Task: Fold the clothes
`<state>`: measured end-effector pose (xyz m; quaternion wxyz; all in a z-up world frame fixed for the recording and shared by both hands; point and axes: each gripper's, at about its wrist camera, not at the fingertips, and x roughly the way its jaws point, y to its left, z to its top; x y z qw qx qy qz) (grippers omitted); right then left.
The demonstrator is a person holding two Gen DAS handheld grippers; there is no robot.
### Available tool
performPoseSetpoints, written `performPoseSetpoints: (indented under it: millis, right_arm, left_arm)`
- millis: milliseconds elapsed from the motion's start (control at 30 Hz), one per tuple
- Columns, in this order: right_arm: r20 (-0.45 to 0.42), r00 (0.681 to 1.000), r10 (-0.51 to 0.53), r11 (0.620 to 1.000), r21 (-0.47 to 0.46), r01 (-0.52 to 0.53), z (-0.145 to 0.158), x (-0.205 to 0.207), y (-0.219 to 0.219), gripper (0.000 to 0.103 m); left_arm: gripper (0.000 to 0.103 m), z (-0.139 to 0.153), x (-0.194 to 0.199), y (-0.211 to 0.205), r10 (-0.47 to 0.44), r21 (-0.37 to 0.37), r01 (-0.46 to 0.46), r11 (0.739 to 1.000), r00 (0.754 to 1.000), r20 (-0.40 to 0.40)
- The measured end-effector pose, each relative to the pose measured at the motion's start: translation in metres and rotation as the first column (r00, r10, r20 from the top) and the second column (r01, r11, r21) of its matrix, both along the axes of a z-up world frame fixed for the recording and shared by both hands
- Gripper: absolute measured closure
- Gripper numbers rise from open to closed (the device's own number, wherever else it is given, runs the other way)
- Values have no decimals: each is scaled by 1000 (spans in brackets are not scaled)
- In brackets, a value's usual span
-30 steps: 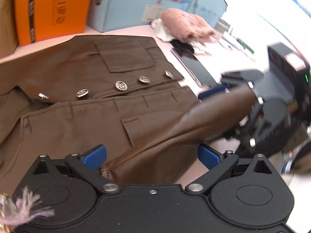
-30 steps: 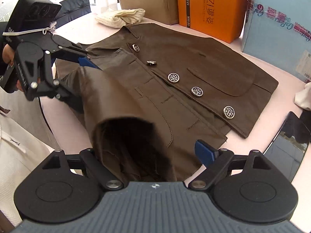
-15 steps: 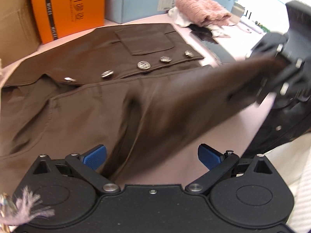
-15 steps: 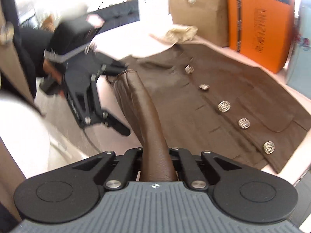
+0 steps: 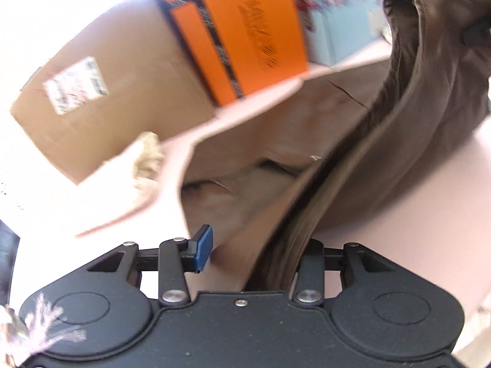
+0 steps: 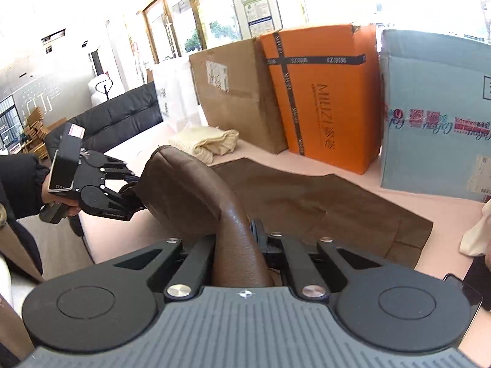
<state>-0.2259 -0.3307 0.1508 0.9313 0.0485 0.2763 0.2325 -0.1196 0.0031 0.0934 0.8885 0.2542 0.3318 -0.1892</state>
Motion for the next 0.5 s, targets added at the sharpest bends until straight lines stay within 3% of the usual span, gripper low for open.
performPoseSetpoints:
  millis: [233, 500]
  right_arm:
    - [78, 989, -126, 992, -20, 128, 1, 64, -23, 100]
    - [18, 983, -184, 978, -100, 185, -33, 143, -34, 100]
  left_arm:
    - [60, 15, 59, 2, 137, -120, -128, 985, 988, 74]
    - [57, -8, 111, -7, 218, -159, -211, 964, 976, 25]
